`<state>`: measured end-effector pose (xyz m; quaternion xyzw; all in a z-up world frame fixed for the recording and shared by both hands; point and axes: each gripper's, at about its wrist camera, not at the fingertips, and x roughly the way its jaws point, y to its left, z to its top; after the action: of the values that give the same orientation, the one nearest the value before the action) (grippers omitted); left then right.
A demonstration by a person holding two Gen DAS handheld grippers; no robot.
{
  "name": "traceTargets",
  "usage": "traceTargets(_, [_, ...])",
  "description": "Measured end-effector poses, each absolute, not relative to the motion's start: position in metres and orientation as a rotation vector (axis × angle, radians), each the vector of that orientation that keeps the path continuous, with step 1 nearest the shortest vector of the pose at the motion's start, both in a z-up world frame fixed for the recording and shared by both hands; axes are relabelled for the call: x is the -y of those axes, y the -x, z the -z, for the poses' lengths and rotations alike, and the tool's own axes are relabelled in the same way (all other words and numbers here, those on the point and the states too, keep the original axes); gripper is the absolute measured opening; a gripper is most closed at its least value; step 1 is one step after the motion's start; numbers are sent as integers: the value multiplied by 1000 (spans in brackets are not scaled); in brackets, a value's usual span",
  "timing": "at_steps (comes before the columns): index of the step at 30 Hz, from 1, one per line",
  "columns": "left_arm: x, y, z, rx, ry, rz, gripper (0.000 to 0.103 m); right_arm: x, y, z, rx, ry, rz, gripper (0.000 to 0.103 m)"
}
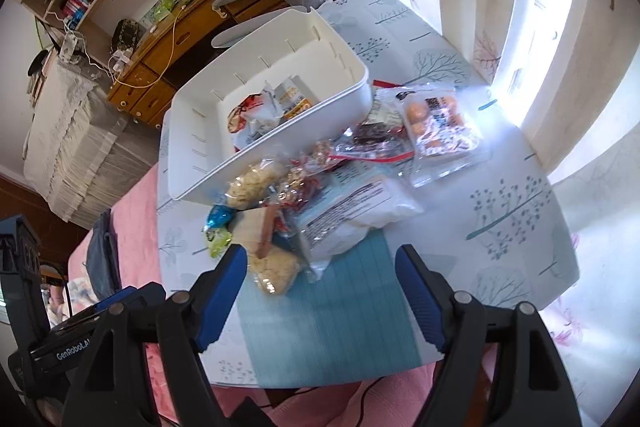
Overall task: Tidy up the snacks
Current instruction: 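Move the right tool to the clear bag of orange crackers and grasp it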
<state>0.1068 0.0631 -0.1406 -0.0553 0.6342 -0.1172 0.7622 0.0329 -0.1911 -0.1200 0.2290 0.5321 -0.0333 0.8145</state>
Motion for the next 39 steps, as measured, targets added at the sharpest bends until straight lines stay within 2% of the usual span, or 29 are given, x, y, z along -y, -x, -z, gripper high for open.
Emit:
traceTargets(7, [-41,-120,167,-1436,62,192,92,211,-48,121,-1134,-335,25,77])
traceTargets(13, [-30,-135,186,-1440,44,125,92,228,-62,133,-1163,-190,-49,87])
traceTargets(26, [-7,-159,234,-1472,-43,-7,92,279,-102,183,-1333,-192,-45,87])
traceTargets(39, [9,-193,256,-1441,-129,-143,95,323,-150,231,-1408,-392,-5,88])
